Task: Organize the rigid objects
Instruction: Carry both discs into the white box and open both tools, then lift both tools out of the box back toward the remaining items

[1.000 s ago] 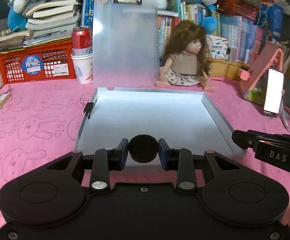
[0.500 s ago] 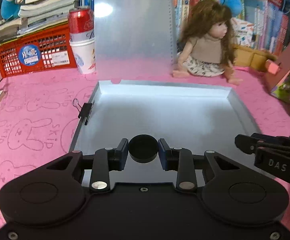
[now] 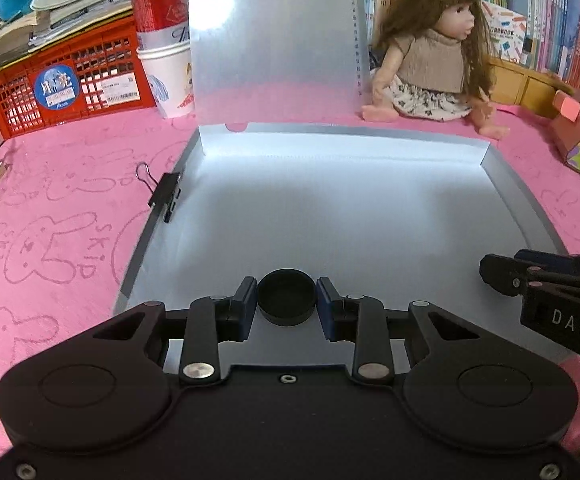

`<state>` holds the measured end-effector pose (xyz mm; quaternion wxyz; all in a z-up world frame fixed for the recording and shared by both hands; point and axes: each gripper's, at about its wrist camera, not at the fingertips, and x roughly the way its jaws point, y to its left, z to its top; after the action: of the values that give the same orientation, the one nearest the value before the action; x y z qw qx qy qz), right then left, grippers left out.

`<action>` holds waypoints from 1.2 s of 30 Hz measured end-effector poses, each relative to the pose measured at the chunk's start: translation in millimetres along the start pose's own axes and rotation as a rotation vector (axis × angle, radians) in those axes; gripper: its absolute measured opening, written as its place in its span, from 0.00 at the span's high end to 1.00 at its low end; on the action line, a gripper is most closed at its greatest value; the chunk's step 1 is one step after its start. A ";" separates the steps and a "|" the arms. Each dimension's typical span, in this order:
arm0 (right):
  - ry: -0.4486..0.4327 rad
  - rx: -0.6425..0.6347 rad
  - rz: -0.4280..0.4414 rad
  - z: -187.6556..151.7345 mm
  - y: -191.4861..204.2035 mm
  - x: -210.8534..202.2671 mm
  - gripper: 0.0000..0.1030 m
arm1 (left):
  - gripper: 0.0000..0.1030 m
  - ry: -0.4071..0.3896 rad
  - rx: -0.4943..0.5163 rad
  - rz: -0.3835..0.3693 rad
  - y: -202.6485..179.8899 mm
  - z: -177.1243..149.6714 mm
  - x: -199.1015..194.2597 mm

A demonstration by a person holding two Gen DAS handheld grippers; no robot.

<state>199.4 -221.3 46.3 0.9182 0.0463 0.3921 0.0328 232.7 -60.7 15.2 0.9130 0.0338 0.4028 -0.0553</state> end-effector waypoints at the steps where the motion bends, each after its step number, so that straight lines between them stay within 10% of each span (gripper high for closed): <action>1: 0.004 -0.001 -0.001 -0.2 0.2 1.2 0.65 | 0.70 -0.003 0.004 0.002 -0.5 -0.8 0.9; 18: -0.005 -0.015 -0.004 -2.8 1.0 2.6 0.61 | 0.69 -0.025 0.012 -0.025 -2.6 -1.1 -5.5; 36: -0.205 -0.109 -0.004 -16.9 5.5 -68.6 0.15 | 0.20 -0.219 0.082 -0.057 2.8 -22.2 -88.0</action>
<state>139.7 -221.5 84.5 0.9547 -0.0015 0.2939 0.0472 157.9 -49.1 65.4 0.9475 0.0535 0.2986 -0.1011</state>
